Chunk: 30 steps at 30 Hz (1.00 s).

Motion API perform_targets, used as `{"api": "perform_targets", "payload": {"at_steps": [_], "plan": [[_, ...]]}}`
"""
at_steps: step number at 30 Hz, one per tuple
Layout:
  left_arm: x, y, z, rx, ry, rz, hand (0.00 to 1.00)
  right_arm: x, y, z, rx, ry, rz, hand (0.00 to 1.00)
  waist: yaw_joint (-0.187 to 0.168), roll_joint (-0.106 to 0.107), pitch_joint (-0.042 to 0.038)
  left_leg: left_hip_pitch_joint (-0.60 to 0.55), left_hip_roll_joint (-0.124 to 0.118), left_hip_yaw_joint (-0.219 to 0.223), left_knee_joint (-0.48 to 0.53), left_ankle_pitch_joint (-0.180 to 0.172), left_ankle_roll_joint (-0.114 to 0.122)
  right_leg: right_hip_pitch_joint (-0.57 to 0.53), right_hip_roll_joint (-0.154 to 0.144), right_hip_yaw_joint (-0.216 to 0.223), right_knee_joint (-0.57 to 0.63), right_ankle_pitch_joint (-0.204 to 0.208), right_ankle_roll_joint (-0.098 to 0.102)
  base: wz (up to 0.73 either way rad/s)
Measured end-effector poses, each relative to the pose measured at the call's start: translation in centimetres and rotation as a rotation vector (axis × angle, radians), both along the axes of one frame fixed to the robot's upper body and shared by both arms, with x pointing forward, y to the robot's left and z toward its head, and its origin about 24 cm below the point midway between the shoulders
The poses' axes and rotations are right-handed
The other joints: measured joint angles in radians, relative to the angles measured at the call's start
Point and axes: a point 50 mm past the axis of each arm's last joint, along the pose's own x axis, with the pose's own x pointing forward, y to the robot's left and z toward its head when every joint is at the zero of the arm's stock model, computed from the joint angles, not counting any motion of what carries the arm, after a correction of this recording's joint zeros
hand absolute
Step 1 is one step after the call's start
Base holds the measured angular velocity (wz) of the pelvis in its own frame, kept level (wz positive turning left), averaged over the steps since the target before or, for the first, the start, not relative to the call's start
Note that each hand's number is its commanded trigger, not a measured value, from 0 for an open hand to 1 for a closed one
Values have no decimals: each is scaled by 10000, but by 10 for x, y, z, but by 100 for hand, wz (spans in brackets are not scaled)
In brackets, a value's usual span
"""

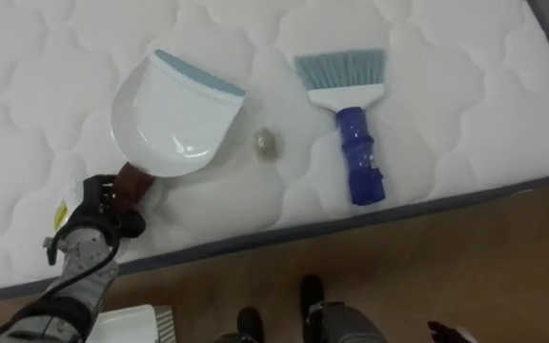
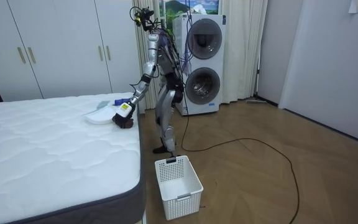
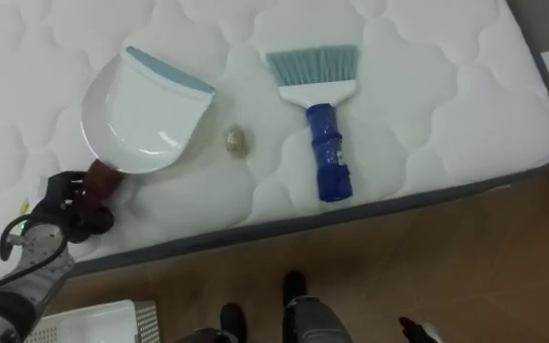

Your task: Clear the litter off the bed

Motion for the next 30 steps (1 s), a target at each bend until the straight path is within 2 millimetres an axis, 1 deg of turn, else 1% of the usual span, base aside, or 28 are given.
{"api": "perform_targets", "payload": {"at_steps": [2, 13, 25, 30], "plan": [[-1, -3, -3, 7, 296, -328, 100, 2, 1, 1, 65, -86, 7, 0, 3, 1, -1, 38, -6, 24, 3, -14, 24, 12, -24, 16, 10, 14, 24, -7], [2, -8, -2, 67, 372, -736, 100, 8, 3, 2, 654, -330, -687, 0, -44, -1, 0, 50, -1, 25, 16, -21, 35, 30, -25, 12, -15, 20, 32, 0], [-1, -8, -6, 247, 761, -899, 100, 12, 4, 3, 717, -493, -624, 0, -54, -10, 5, 45, -1, 20, -4, -28, 44, 36, -27, 4, -16, 9, 45, 0], [0, -7, -5, 720, 852, -1229, 100, 12, 2, 4, 702, -611, -591, 0, -67, -10, 6, 65, 5, 22, -9, -35, 55, 79, -19, -7, -100, 20, 59, 0]]}}
